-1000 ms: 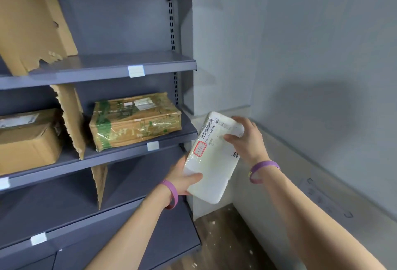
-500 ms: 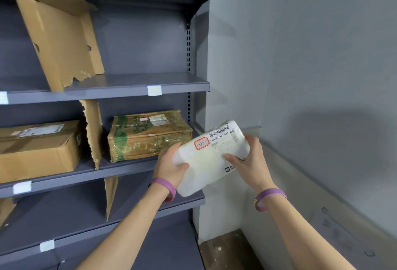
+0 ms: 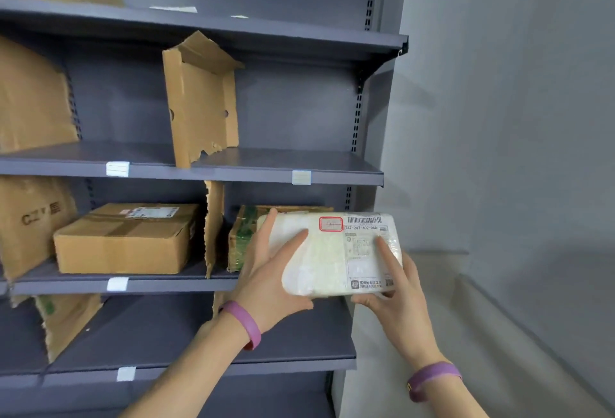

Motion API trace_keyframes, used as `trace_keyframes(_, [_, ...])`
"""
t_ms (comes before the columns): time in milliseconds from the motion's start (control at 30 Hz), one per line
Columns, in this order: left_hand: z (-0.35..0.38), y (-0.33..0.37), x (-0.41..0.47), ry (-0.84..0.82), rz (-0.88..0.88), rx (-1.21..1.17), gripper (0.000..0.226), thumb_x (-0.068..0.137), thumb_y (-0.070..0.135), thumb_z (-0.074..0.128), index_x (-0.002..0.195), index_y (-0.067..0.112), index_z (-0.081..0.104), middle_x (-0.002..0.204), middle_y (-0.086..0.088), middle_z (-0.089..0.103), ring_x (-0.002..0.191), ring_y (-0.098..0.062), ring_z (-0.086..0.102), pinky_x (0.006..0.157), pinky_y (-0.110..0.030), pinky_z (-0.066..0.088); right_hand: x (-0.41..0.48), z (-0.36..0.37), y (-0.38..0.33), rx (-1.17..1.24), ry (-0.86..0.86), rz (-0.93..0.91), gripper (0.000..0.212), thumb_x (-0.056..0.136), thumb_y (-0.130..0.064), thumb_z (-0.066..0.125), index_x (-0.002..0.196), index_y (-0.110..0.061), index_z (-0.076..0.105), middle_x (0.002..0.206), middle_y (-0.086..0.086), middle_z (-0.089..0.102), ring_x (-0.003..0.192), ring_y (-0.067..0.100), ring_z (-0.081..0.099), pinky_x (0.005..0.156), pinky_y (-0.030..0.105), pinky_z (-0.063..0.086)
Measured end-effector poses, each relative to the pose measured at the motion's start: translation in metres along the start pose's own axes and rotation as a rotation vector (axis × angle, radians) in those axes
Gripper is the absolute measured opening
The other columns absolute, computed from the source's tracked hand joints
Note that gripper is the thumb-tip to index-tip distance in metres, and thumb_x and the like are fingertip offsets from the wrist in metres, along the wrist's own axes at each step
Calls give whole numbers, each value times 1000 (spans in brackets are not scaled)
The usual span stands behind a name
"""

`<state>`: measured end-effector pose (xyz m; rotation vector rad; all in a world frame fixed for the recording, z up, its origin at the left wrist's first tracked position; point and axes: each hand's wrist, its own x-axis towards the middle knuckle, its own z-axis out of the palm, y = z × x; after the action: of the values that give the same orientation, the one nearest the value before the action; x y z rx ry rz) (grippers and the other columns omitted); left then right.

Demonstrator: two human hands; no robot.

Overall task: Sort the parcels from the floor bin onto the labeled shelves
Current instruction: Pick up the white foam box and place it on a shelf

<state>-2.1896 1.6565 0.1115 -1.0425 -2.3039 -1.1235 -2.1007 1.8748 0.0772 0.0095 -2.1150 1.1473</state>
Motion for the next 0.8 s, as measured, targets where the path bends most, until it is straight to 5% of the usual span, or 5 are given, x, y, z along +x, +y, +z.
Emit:
trace_keyframes(133, [-43,-1,17,188,81,-19,81,55,26,90,123,44,51,144,26,14,138,-4,17,114,-29,26,34,12,-30,-26,66,-125,90,74,-18,82,139,-58,34,137,-23,38,124,1,45,89,7,43])
trace_keyframes(233, [-77,-3,46,267,152,-2,69,58,26,89,116,42,55,136,24,29,131,-1,29,111,-27,28,66,19,-54,-51,147,-218,82,77,-17,81,138,-53,40,138,-20,43,123,5,50,96,20,47])
trace_keyframes(533, [-120,-18,141,311,282,-36,61,65,29,85,118,38,57,139,20,30,130,6,25,105,1,16,158,22,-96,-110,244,-323,71,81,-18,76,141,-38,44,140,-11,46,122,7,47,101,38,49])
trace_keyframes(800, [-111,-35,196,294,244,1,60,69,32,82,123,34,57,138,23,29,123,10,25,100,-5,18,222,27,-76,-102,209,-310,70,78,-24,79,140,-37,48,133,-11,50,119,2,47,100,18,41])
